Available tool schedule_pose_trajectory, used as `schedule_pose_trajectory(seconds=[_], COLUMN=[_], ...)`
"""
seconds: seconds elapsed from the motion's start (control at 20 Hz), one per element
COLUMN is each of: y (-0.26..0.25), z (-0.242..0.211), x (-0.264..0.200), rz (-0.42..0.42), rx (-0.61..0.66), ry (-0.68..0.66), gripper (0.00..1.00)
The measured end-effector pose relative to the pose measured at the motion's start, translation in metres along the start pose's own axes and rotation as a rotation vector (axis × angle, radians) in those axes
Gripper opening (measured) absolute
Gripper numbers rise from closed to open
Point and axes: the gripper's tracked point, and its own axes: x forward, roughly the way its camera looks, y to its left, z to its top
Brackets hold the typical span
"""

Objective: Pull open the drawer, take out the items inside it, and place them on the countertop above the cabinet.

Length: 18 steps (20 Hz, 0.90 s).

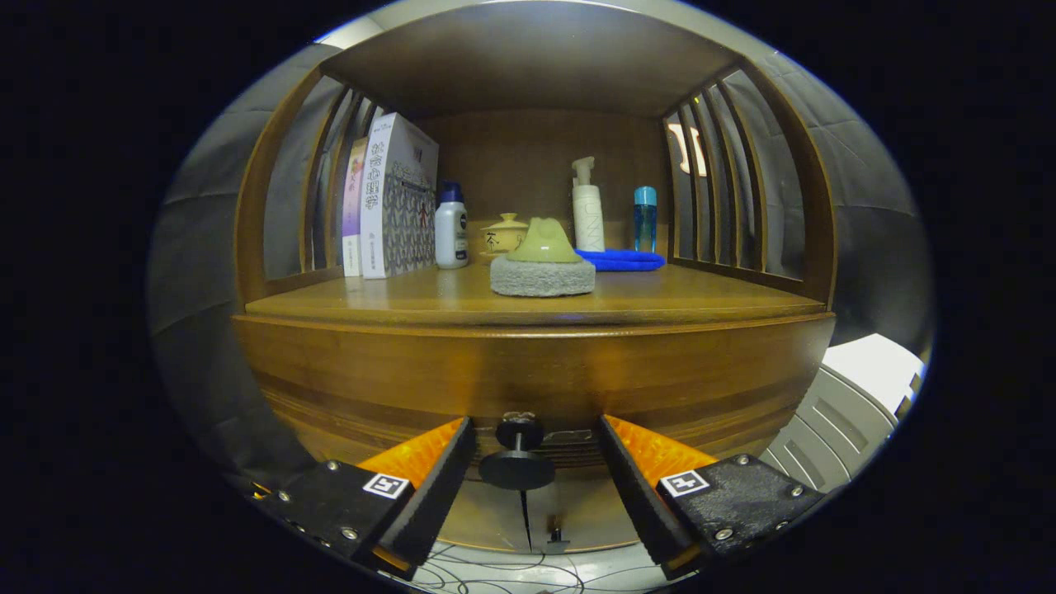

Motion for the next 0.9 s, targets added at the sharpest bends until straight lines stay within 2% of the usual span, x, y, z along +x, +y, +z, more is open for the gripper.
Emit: schedule_pose_trajectory(seconds=[0.1,0.2,0.3,0.4,0.5,0.6,0.75,0.9], y=[0.001,0.0,-0.019,-0.04,-0.047,-0.049,-0.065,-0.057], z=[0.003,0.01,0.042,0.081,0.128,0.16,0.184,0.203], x=[0.002,-0.008,-0.024,-0.046,-0.065,-0.088,-0.125,-0.168], rz=[0.004,0.044,0.028,-0.012,0.031,0.082,0.041,0.013], rx=[-0.004,-0.017,-0.026,0.025,0.088,0.094,0.035,-0.017], ry=[-0.013,-0.003,-0.085,-0.131,-0.182,-0.208,-0.194,-0.212], gripper=[0.95,0.94,0.95,0.94,0.94,0.94,0.94,0.94])
